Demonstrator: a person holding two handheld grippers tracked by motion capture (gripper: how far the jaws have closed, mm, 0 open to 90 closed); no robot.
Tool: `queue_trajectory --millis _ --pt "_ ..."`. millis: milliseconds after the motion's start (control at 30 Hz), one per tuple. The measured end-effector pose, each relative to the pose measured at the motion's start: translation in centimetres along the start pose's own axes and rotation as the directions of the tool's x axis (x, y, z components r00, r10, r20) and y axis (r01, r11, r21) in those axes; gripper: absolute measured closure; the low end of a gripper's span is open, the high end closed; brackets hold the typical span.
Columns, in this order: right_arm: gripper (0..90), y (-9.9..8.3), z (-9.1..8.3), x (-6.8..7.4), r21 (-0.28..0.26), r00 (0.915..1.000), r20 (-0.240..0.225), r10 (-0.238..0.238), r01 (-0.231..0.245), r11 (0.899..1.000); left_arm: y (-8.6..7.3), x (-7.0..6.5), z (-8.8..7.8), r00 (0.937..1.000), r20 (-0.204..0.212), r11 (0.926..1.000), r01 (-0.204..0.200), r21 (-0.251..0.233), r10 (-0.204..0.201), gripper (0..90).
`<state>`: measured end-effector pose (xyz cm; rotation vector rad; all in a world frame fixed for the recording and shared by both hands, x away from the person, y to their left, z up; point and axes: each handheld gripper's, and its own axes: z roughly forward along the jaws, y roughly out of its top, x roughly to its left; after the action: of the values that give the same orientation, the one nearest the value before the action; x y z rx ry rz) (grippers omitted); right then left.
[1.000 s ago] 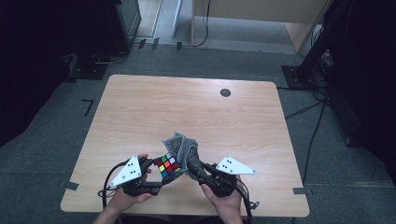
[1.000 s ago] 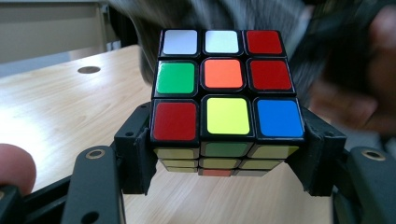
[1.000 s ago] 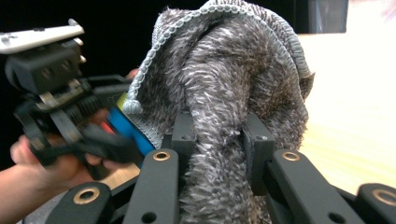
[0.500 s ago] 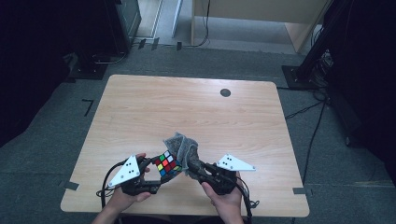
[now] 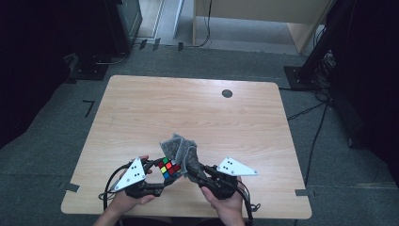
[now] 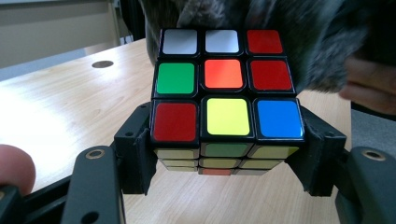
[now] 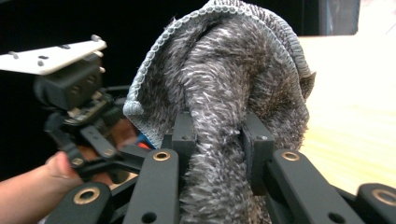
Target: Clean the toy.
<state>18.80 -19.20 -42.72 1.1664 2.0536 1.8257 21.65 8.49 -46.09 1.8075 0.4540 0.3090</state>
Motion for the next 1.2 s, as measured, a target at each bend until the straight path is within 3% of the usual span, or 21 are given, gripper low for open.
queue_trajectory --millis 100,200,233,267,333,433,567,667,767,833,867,900,933,967,1000,1033,1067,1133,1167,1200 --pt "72.0 0.3 -0.1 0.3 -0.006 0.9998 -0.008 -0.02 0.02 1.0 0.0 -0.1 0.0 0.9996 -0.01 0.9996 -0.025 0.01 0.025 34.1" --pt "71.6 0.0 0.1 -0.2 0.004 1.0 -0.006 -0.001 0.001 1.0 0.0 -0.1 -0.1 0.9993 -0.016 0.9994 -0.032 0.012 0.033 34.1" --pt "71.1 -0.2 0.2 -0.6 0.007 0.9995 -0.019 0.027 -0.027 1.0 0.1 -0.1 -0.2 0.9994 -0.016 0.9995 -0.03 0.008 0.03 34.1" --pt "70.6 -0.7 0.3 -1.5 0.004 0.9937 -0.073 0.085 -0.085 0.996 0.1 -0.1 -0.3 0.9994 -0.014 0.9995 -0.03 0.008 0.03 34.1" --pt "70.9 -0.7 0.3 -1.9 0.016 0.9894 -0.083 0.119 -0.119 0.993 0.1 -0.1 -0.2 0.9995 -0.012 0.9996 -0.028 0.009 0.028 34.1" --pt "71.3 -0.2 0.0 -1.4 0.0 0.9902 -0.097 0.101 -0.101 0.995 -0.1 -0.3 0.1 0.9989 0.015 0.9986 -0.046 0.027 0.045 34.1" --pt "72.3 0.0 -0.1 -0.5 -0.007 0.996 -0.08 0.04 -0.041 0.999 -0.1 -0.6 0.2 0.9976 0.006 0.9968 -0.07 0.038 0.069 34.1" --pt "72.5 -0.3 -0.1 -1.0 -0.003 0.9963 -0.069 0.05 -0.051 0.999 0.0 -0.6 0.1 0.9975 0.005 0.997 -0.071 0.03 0.071 34.1" --pt "72.4 -0.7 0.0 -2.1 0.014 0.995 -0.035 0.093 -0.093 0.996 0.1 -0.5 0.0 0.9975 0.0 0.9971 -0.071 0.027 0.071 34.1" --pt "72.1 -0.4 -0.3 -1.5 -0.01 0.9977 -0.026 0.063 -0.063 0.998 -0.3 -0.6 0.3 0.9932 -0.027 0.9915 -0.112 0.067 0.114 34.1" --pt "72.1 -0.4 -0.3 -1.5 -0.01 0.9977 -0.026 0.063 -0.063 0.998 -0.3 -0.6 0.3 0.9932 -0.027 0.9915 -0.112 0.067 0.114 34.1" --pt "72.0 0.1 -0.5 -0.3 -0.028 0.9999 -0.014 -0.008 0.007 1.0 -0.6 -0.7 0.9 0.9839 -0.067 0.9784 -0.155 0.136 0.165 34.1" --pt "72.0 0.2 -0.4 0.4 -0.023 0.9984 -0.009 -0.055 0.055 0.998 -0.7 -0.8 1.2 0.981 -0.083 0.974 -0.161 0.16 0.176 34.1" --pt "72.0 0.2 -0.2 1.2 -0.006 0.995 0.0 -0.1 0.1 0.995 -0.8 -1.0 1.5 0.9799 -0.088 0.9712 -0.161 0.175 0.179 34.1" --pt "72.0 0.2 -0.2 1.2 -0.006 0.995 0.0 -0.1 0.1 0.995 -0.8 -1.0 1.5 0.9799 -0.088 0.9712 -0.161 0.175 0.179 34.1" --pt "71.9 0.2 0.1 1.9 0.018 0.991 -0.002 -0.134 0.134 0.991 -0.7 -1.1 1.6 0.9784 -0.091 0.9687 -0.166 0.184 0.185 34.1" --pt "71.7 -0.3 1.1 2.9 0.074 0.9829 -0.011 -0.184 0.184 0.98 -0.5 -1.5 1.7 0.9773 -0.085 0.9656 -0.175 0.192 0.194 34.1" --pt "71.6 -0.6 1.6 3.2 0.1 0.98 -0.001 -0.199 0.198 0.975 -0.3 -1.8 1.8 0.9761 -0.083 0.9646 -0.182 0.19 0.201 34.2" --pt "71.6 -1.0 1.9 3.4 0.118 0.9788 0.003 -0.205 0.203 0.972 -0.2 -2.1 1.8 0.9681 -0.094 0.9561 -0.21 0.205 0.232 34.2" --pt "71.6 -1.2 2.1 3.4 0.117 0.98 0.006 -0.199 0.197 0.973 -0.2 -2.1 1.8 0.9644 -0.098 0.9524 -0.221 0.21 0.246 34.2"
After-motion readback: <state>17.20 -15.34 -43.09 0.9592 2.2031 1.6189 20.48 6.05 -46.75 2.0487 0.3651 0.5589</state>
